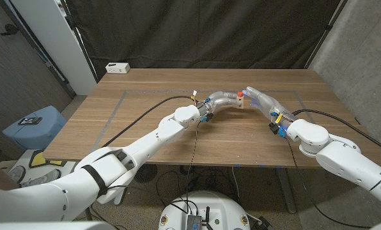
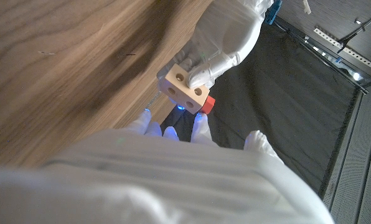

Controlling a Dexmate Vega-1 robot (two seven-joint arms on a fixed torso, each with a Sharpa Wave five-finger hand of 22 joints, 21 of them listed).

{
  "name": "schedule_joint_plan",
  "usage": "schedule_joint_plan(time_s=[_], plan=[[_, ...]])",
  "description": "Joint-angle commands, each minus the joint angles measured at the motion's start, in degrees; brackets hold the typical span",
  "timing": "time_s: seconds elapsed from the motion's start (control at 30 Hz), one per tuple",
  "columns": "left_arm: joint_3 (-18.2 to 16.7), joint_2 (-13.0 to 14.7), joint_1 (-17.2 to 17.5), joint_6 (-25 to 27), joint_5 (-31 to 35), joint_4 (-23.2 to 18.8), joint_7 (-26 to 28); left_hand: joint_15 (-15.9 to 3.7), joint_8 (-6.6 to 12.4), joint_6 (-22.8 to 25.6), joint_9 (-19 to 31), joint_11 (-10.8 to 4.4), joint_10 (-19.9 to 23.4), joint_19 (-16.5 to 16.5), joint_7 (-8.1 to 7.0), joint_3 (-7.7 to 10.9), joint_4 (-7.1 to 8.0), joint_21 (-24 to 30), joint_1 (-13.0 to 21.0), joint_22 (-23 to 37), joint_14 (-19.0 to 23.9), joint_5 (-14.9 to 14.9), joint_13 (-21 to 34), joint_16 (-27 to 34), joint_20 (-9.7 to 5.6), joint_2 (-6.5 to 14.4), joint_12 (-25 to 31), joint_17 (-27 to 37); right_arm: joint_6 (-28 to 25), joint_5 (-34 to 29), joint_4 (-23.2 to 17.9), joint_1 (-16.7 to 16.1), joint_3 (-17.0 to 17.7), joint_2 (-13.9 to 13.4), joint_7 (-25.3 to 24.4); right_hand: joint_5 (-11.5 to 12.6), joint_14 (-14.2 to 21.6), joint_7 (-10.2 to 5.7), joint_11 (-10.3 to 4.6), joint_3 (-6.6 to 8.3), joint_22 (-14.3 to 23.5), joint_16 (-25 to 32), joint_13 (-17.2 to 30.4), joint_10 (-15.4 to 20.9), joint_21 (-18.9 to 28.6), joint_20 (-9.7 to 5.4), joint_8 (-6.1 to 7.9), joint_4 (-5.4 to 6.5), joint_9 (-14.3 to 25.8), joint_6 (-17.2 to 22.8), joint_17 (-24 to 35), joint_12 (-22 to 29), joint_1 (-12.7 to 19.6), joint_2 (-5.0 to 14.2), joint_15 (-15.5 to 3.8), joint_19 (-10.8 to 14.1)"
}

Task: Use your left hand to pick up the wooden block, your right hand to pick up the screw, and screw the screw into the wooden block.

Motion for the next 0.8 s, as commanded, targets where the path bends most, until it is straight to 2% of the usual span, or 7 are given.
schedule_joint_plan(time_s=[0.03, 0.8], plan=[[-0.06, -0.49, -0.50, -0.52, -0.21, 1.44, -0.64, -1.43, 0.52, 2.08, 0.11, -0.09, 0.66, 0.43, 1.72, 4.77, 4.70, 0.13, -0.39, 0.09, 0.36, 0.35, 1.27, 0.36, -0.11, 1.37, 0.86, 0.27, -0.80, 0.19, -1.06, -0.56, 0.30, -0.24, -0.79, 0.35, -3.96, 0.07, 0.46, 0.43, 0.11, 0.36, 0.23, -1.58, 0.26, 0.30, 0.32, -0.11, 0.19, 0.66, 0.12, 0.20, -0.40, 0.06, 0.37, -0.31], [-0.06, -0.95, -0.98, -1.23, -0.35, 2.84, -1.42, -1.48, 0.53, 2.10, 0.11, -0.10, 0.67, 0.48, 1.80, 4.74, 4.71, 0.14, -0.44, 0.09, 0.39, 0.34, 1.27, 0.37, -0.07, 1.31, 0.86, 0.26, -2.05, 0.05, -3.57, -2.35, 0.91, -0.74, -2.46, 0.36, -3.93, 0.06, 0.39, 0.58, 0.10, 0.35, 0.23, -1.49, 0.27, 0.16, 0.30, -0.19, 0.19, 0.73, 0.11, 0.23, -0.41, 0.07, 0.33, -0.32]])
